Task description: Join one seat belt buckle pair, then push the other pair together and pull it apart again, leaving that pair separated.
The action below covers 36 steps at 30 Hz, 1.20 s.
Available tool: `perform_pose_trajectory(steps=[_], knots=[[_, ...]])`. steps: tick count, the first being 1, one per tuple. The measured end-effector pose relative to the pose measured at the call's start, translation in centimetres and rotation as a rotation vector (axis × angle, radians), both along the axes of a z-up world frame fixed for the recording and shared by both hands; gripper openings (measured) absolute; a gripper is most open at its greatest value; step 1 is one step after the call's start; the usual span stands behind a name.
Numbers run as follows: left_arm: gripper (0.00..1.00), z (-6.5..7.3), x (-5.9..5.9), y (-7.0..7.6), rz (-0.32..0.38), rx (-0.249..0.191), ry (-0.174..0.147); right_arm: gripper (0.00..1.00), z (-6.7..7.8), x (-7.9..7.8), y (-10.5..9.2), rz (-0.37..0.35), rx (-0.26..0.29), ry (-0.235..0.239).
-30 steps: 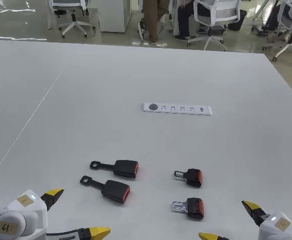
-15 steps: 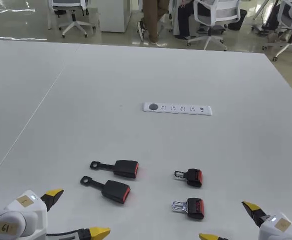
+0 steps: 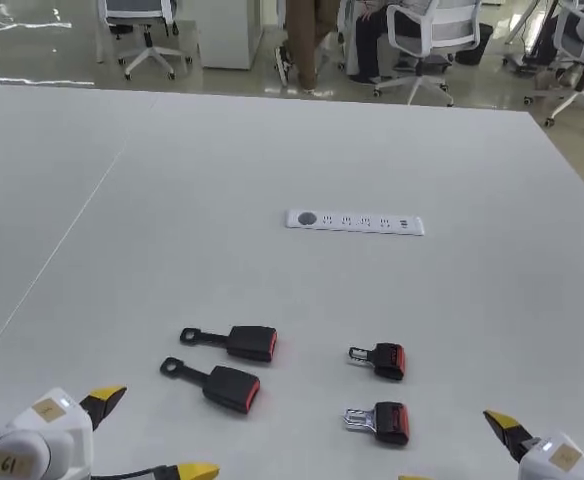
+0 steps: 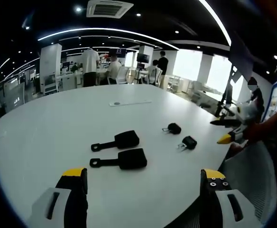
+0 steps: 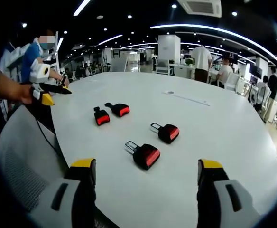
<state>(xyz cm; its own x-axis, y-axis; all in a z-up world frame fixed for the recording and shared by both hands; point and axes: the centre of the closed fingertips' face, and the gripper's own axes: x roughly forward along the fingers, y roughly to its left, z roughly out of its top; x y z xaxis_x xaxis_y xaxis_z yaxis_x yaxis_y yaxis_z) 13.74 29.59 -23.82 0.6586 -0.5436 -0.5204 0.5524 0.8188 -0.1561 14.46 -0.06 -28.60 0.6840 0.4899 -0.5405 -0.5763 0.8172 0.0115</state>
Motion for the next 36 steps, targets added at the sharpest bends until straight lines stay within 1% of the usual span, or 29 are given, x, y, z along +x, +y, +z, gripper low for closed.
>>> perform_pose_trajectory(steps=[7, 16, 20, 24, 36], knots=[[1.00, -0.09, -0.01, 0.16, -0.004, 0.005, 0.006, 0.90, 0.13, 0.24, 0.16, 0.005, 0.000, 0.000], [1.00, -0.27, 0.42, 0.66, -0.011, 0.011, 0.009, 0.90, 0.18, 0.80, 0.27, 0.014, -0.003, -0.001], [1.00, -0.32, 0.53, 0.58, -0.009, 0.008, 0.010, 0.90, 0.13, 0.81, 0.39, 0.015, -0.003, 0.000], [1.00, -0.71, 0.50, 0.55, -0.016, 0.009, 0.015, 0.90, -0.06, 0.64, 0.69, 0.019, -0.003, 0.007], [1.00, -0.69, 0.52, 0.51, -0.019, 0.009, 0.014, 0.90, 0.06, 0.87, 0.72, 0.014, 0.000, 0.003]])
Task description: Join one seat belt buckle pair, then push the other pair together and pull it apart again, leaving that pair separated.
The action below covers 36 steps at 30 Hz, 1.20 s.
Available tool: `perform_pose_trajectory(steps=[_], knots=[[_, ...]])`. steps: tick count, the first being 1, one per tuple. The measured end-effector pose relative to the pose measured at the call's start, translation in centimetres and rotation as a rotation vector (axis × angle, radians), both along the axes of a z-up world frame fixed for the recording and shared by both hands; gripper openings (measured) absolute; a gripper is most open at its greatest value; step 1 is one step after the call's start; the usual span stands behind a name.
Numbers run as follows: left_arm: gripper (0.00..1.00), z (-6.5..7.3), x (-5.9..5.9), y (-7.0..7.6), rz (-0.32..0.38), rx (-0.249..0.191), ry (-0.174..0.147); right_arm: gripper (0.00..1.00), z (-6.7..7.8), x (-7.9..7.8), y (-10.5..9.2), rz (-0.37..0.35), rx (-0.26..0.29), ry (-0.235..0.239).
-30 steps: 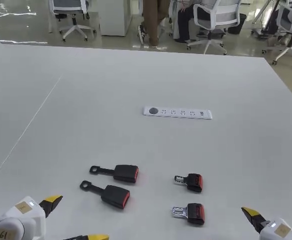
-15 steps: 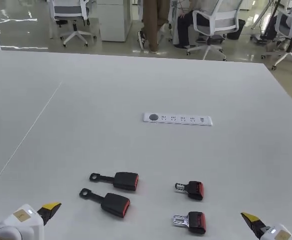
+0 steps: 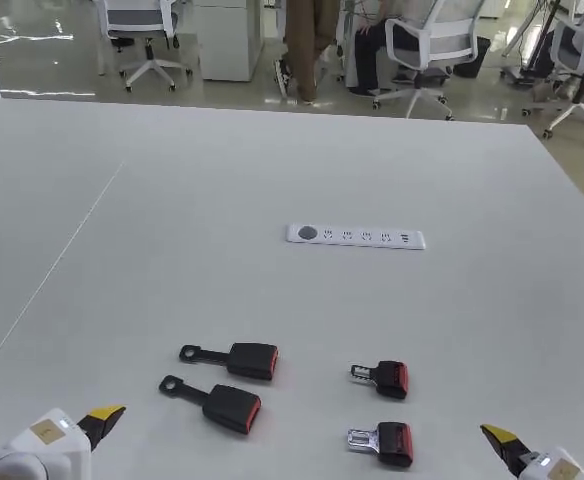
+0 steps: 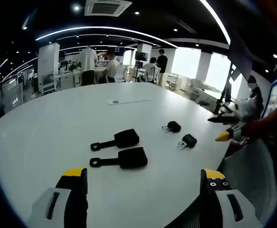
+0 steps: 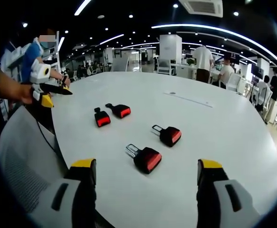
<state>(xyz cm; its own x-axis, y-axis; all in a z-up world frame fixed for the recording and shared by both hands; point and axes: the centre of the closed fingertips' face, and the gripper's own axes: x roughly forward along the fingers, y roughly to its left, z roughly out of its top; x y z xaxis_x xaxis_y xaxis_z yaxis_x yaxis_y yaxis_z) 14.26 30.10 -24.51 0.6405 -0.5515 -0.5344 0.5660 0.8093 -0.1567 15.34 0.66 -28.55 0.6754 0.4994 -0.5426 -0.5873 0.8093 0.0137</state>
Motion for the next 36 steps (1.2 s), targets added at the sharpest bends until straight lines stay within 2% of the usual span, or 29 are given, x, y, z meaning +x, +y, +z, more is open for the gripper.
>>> perform_pose_trajectory(steps=[25, 36], knots=[[1.00, 0.2, 0.2, -0.5, -0.026, 0.000, -0.003, 0.89, 0.0, -0.1, 1.2, 0.040, 0.005, 0.005], [0.99, -0.1, 0.6, -0.7, -0.085, 0.014, 0.004, 0.89, -0.2, 0.8, 2.3, 0.120, 0.001, 0.028]])
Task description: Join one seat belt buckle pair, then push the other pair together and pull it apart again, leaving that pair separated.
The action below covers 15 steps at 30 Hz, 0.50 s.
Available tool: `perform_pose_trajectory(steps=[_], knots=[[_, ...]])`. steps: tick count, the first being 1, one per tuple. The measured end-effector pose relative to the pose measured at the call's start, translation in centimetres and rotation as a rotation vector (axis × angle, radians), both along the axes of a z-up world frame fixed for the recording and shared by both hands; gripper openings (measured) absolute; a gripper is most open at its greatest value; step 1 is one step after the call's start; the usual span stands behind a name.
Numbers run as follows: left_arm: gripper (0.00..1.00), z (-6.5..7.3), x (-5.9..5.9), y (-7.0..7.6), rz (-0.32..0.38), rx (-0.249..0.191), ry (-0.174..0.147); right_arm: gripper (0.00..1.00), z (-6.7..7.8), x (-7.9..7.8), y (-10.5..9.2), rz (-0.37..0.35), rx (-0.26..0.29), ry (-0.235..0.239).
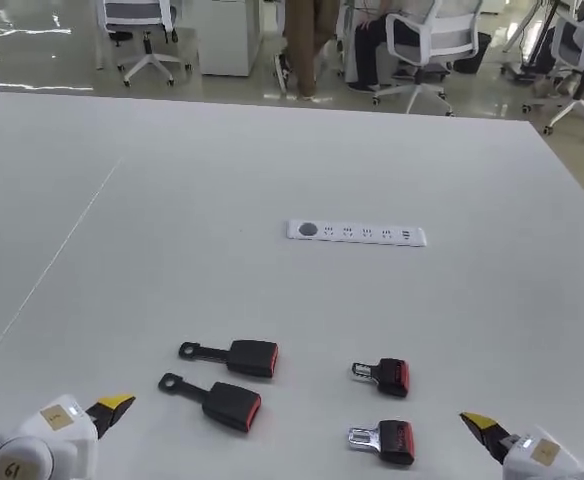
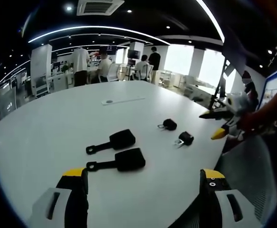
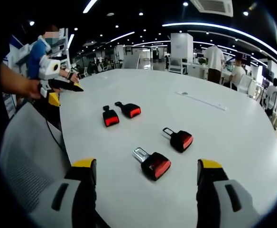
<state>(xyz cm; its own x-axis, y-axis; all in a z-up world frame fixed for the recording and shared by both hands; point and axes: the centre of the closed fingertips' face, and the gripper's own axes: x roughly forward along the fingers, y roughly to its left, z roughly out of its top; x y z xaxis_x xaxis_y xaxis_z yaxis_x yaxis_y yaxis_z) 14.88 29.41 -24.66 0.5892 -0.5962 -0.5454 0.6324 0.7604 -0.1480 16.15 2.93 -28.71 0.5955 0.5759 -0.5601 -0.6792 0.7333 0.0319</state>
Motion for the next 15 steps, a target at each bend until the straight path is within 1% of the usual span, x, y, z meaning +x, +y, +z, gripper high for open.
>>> perform_pose_trajectory(steps=[3, 6, 8, 10, 15], knots=[[0.99, -0.3, 0.1, -0.3, -0.044, 0.029, 0.007, 0.89, -0.3, 0.0, 0.4, 0.037, -0.008, 0.015], [0.98, -0.5, 0.3, -0.5, -0.073, 0.042, 0.005, 0.88, -0.6, 0.2, 0.8, 0.071, -0.018, 0.034], [0.98, -0.6, 0.4, -0.6, -0.087, 0.043, 0.008, 0.88, -0.6, 0.4, 0.9, 0.085, -0.022, 0.033], [0.97, -0.8, 0.7, -0.6, -0.098, 0.047, 0.011, 0.86, -0.7, 0.6, 1.1, 0.102, -0.020, 0.044], [0.97, -1.0, 1.5, -0.6, -0.114, 0.048, 0.012, 0.86, -0.8, 1.2, 1.1, 0.121, -0.020, 0.053]])
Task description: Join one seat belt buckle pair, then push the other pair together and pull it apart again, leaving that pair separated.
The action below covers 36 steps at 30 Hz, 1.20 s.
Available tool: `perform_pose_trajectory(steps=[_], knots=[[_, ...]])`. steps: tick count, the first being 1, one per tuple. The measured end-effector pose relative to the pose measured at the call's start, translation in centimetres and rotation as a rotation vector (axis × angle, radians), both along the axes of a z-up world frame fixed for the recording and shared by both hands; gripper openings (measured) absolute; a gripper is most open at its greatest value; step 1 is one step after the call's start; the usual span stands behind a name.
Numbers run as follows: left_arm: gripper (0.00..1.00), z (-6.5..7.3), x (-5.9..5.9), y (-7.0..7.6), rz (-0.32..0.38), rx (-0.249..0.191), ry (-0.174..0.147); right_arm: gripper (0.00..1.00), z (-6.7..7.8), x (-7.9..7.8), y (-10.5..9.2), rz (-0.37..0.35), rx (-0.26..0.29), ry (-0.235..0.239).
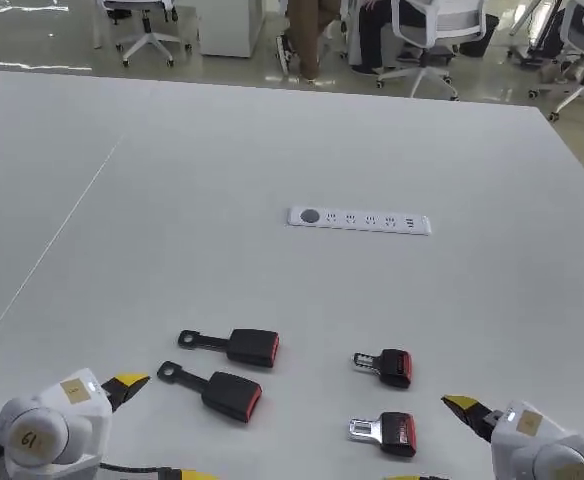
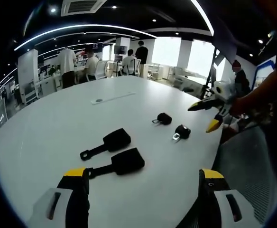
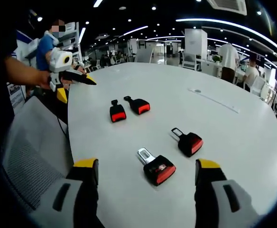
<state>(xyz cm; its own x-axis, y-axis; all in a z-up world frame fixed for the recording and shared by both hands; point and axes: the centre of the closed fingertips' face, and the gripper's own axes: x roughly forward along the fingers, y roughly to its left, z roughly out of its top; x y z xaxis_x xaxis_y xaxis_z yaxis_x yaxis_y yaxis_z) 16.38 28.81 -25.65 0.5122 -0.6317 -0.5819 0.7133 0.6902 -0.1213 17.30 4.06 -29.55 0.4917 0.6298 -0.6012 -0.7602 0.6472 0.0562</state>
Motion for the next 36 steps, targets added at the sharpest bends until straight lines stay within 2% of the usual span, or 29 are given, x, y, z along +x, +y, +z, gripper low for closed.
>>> perform_pose_trajectory(steps=[12, 21, 24, 26, 30, 36], knots=[[0.97, -0.9, 1.5, -0.2, -0.026, -0.001, 0.017, 0.86, -1.1, 0.7, 0.0, 0.039, -0.009, 0.040], [0.95, -1.8, 2.7, -0.5, -0.092, 0.021, 0.037, 0.84, -1.5, 1.8, 0.1, 0.089, -0.017, 0.071], [0.94, -2.3, 3.1, -0.7, -0.133, 0.047, 0.038, 0.84, -1.9, 2.1, -0.1, 0.111, -0.034, 0.079], [0.93, -2.6, 3.1, -1.1, -0.184, 0.066, 0.040, 0.83, -2.2, 2.1, -0.1, 0.129, -0.038, 0.096], [0.89, -3.7, 3.3, -1.5, -0.284, 0.133, 0.039, 0.79, -2.6, 2.2, -0.1, 0.169, -0.051, 0.118], [0.84, -4.9, 4.2, -2.0, -0.383, 0.183, 0.037, 0.76, -3.3, 2.0, 0.2, 0.250, -0.087, 0.144]])
